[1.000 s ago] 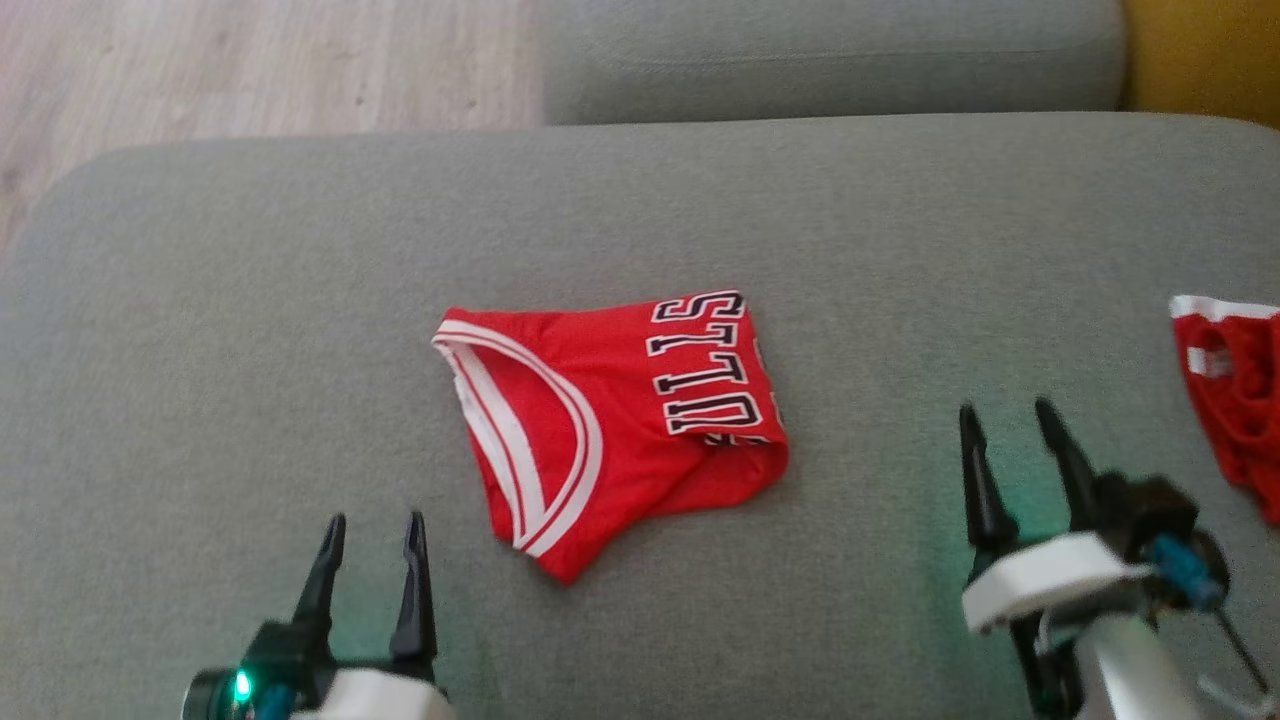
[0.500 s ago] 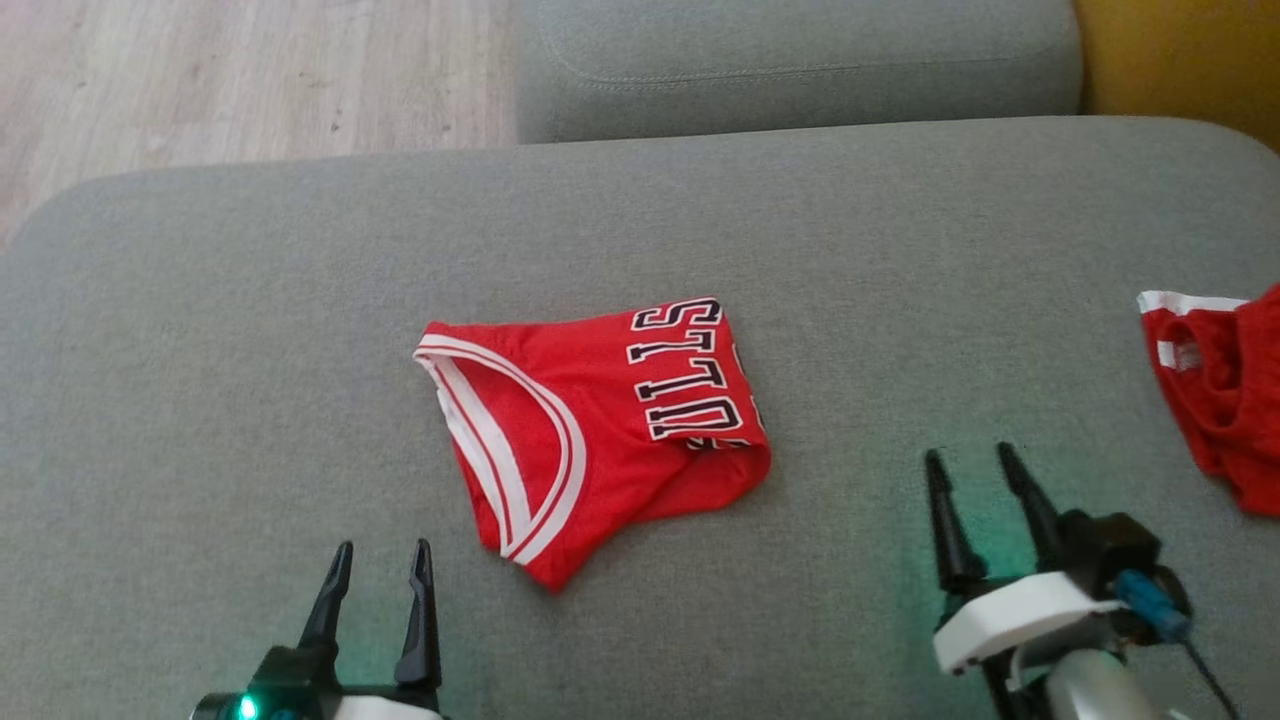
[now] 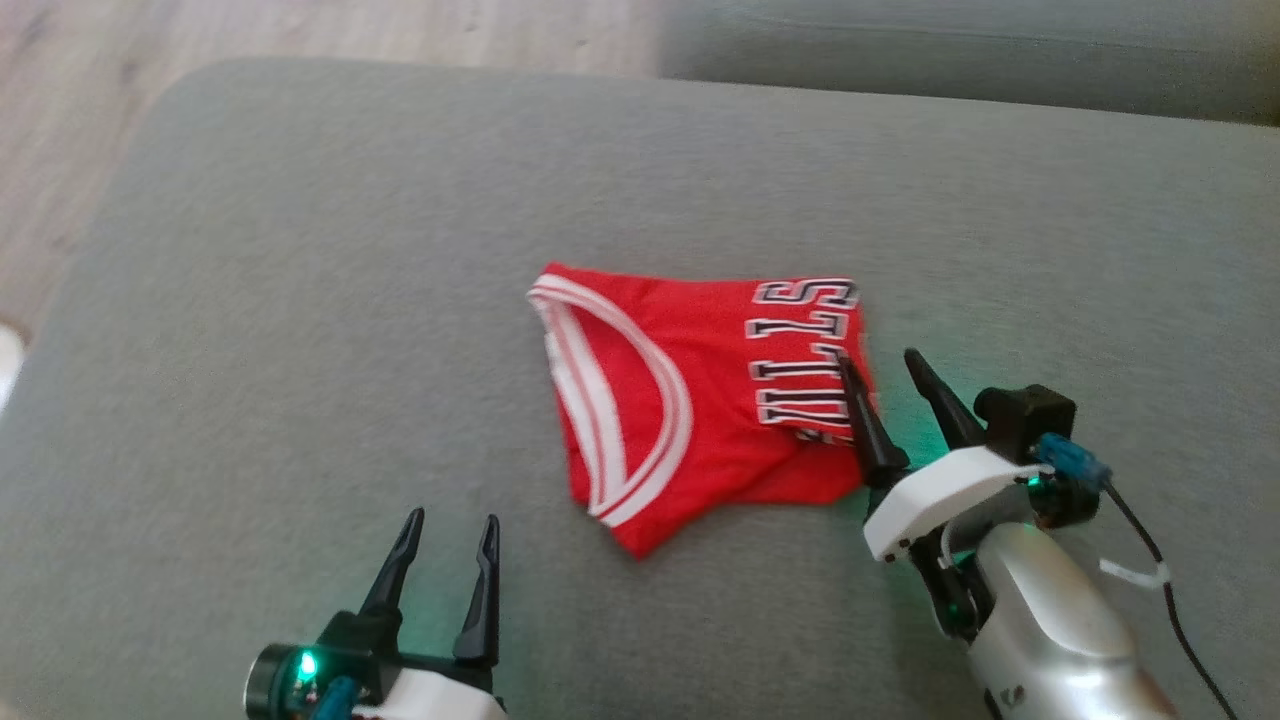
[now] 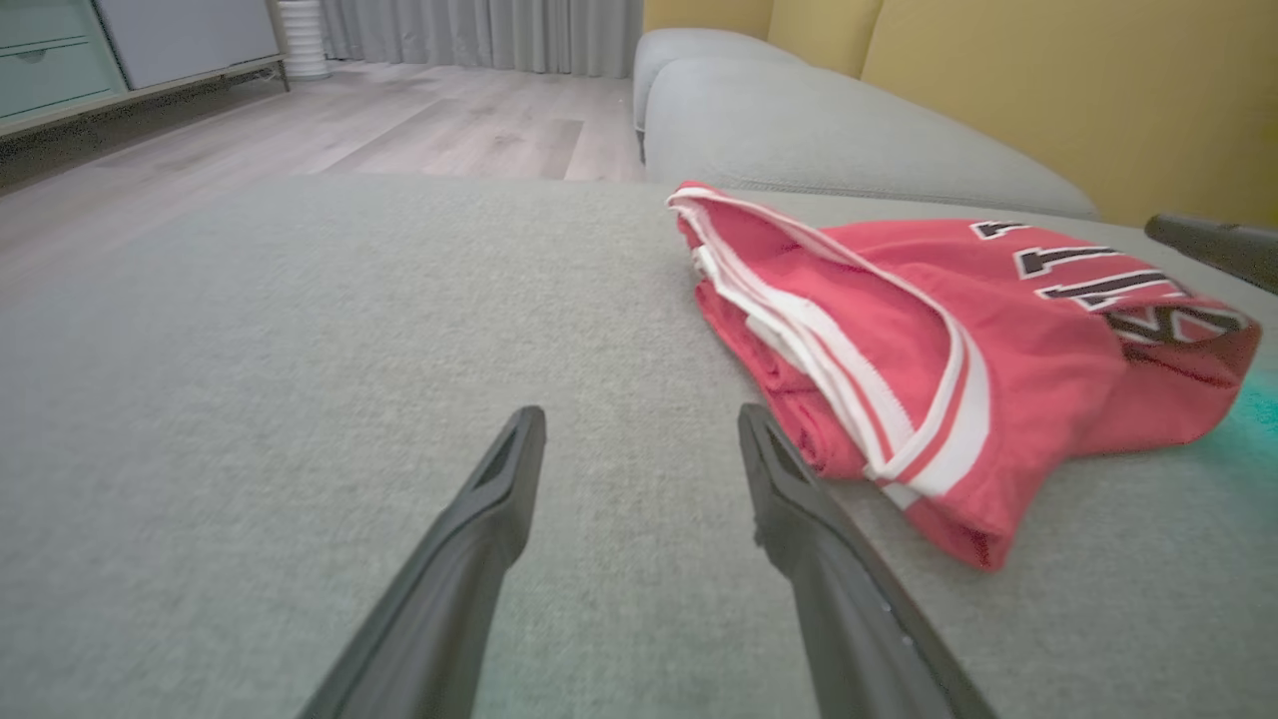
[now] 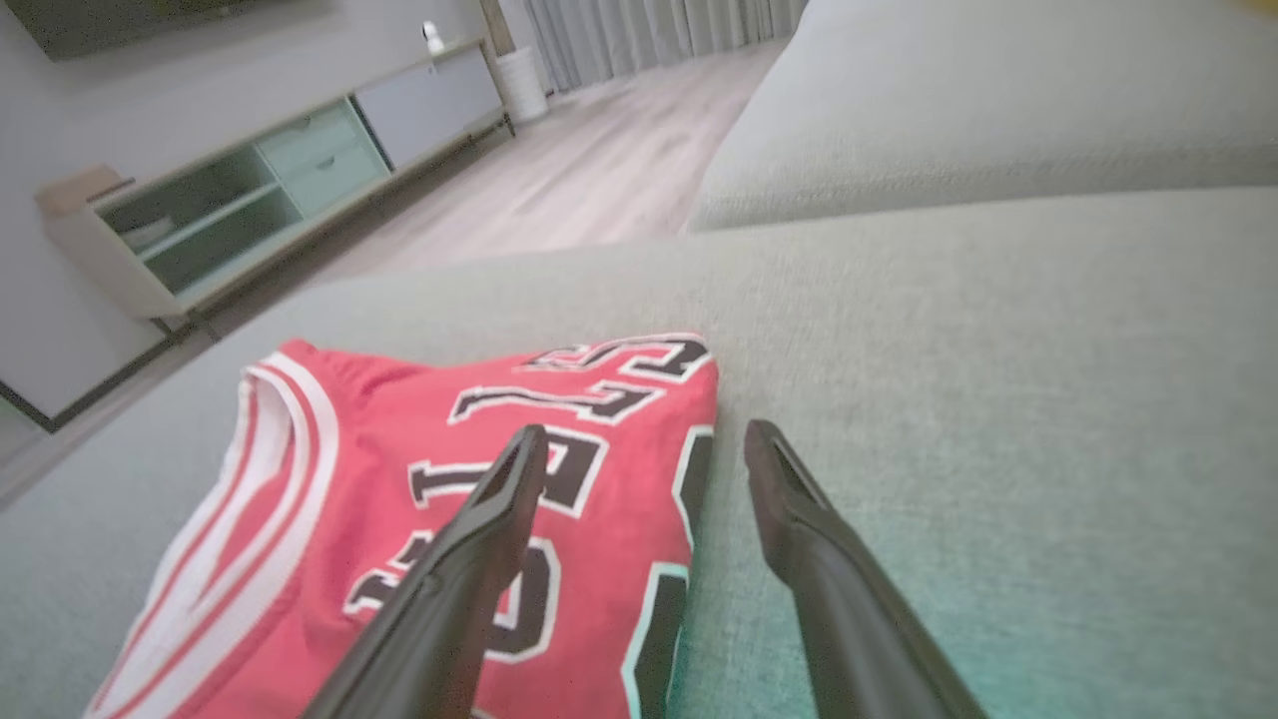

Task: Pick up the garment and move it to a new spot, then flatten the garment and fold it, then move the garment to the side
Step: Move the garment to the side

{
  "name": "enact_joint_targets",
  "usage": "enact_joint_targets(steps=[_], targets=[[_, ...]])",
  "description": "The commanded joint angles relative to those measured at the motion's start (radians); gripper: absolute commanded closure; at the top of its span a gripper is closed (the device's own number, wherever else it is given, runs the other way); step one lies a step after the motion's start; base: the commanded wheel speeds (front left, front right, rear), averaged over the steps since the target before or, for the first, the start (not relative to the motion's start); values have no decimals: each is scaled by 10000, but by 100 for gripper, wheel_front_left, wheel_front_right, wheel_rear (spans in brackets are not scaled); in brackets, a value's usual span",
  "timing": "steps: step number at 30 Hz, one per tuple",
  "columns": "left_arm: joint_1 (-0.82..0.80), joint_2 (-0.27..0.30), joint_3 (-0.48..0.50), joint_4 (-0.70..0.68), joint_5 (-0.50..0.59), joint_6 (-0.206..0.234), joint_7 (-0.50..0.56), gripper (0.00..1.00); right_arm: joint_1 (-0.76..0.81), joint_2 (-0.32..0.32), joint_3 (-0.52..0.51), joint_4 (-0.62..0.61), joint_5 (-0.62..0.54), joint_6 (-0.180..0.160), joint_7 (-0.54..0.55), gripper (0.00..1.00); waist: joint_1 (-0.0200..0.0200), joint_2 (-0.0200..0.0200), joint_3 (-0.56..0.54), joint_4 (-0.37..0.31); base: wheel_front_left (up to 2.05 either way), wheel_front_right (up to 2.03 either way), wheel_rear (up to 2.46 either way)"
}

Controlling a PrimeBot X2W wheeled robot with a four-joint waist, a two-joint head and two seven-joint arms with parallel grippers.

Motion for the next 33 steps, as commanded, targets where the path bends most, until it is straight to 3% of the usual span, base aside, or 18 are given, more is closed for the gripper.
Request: enact_joint_targets(steps=[1, 4, 5, 6, 12, 19, 26, 33], targets=[[-336, 24, 200, -172, -3, 2, -95, 0, -345, -3, 165, 292, -97, -7, 45, 0, -1, 0, 284, 580, 0, 0, 0], [-348, 24, 159, -152, -31, 33, -95, 0, -684, -3, 184, 1422, -105, -7, 433, 0, -1, 0, 352, 845, 0, 0, 0], [-333, 24, 169, -153, -37, 40, -95, 0, -765, -3, 228, 1683, -84, -7, 454, 64, -1, 0, 353, 877, 0, 0, 0], [-317, 24, 182, -163, -42, 50, -95, 0, -836, -3, 244, 1893, -83, -7, 412, 100, -1, 0, 361, 884, 0, 0, 0], [-249, 24, 408, -280, -34, 58, -95, 0, -1088, -3, -509, 2653, -406, -7, -51, 100, -1, 0, 317, 119, 0, 0, 0], [-523, 24, 536, -367, -23, -114, -95, 0, -615, -3, -1228, 2004, -857, -7, -110, 100, -1, 0, 355, -2460, 0, 0, 0], [-1302, 24, 315, -316, 103, -305, -95, 0, -58, -3, -618, 1241, -486, -7, -112, 100, -1, 0, 631, -5134, 0, 0, 0], [-1626, 24, 110, -142, 73, -367, -95, 0, 124, -3, -147, 828, -112, -7, -113, 100, -1, 0, 793, -6433, 0, 0, 0]])
